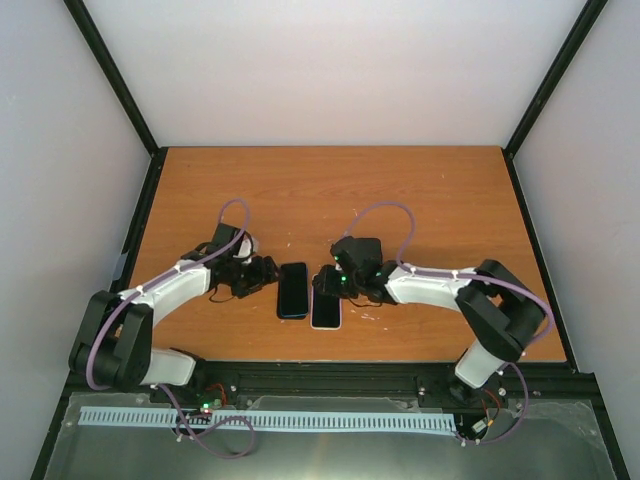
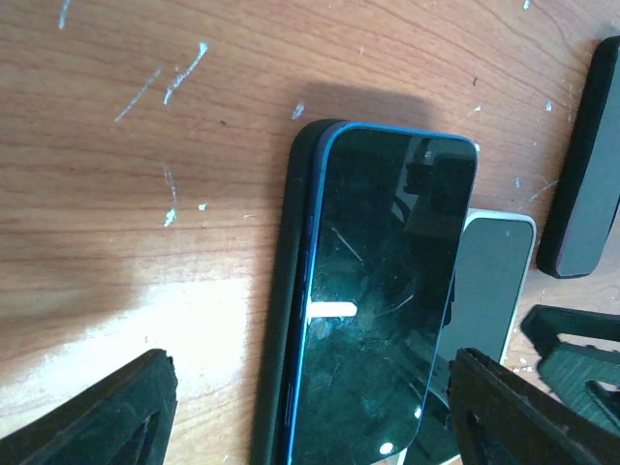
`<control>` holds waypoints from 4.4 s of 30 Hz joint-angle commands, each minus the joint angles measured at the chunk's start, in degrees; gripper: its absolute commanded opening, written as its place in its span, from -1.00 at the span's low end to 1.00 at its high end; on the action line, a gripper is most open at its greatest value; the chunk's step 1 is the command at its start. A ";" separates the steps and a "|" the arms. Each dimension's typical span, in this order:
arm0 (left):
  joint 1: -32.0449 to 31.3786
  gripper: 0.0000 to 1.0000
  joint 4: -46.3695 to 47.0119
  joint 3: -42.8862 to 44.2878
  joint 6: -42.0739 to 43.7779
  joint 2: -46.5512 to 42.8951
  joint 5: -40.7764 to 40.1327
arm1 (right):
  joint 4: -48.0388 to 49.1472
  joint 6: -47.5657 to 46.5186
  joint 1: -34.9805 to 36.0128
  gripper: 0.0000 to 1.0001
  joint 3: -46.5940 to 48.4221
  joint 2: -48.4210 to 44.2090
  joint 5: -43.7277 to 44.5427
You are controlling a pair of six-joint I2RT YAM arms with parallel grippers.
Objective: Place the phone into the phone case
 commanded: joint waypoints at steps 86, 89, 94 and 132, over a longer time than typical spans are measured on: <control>5.53 -0.52 31.48 -19.09 -9.82 4.03 22.13 | 32.08 16.21 3.59 0.04 2.32 11.03 -17.55; 5.53 -0.46 31.37 -19.65 -9.86 2.74 22.13 | 36.13 18.10 3.60 0.04 1.13 10.59 -18.49; 5.53 -0.34 29.75 -20.08 -9.26 0.43 21.49 | 39.47 19.39 3.67 0.04 0.70 10.32 -19.87; 5.62 -0.01 23.94 -16.58 -7.94 -5.85 19.65 | 20.19 0.92 4.08 -0.94 3.89 9.88 -14.25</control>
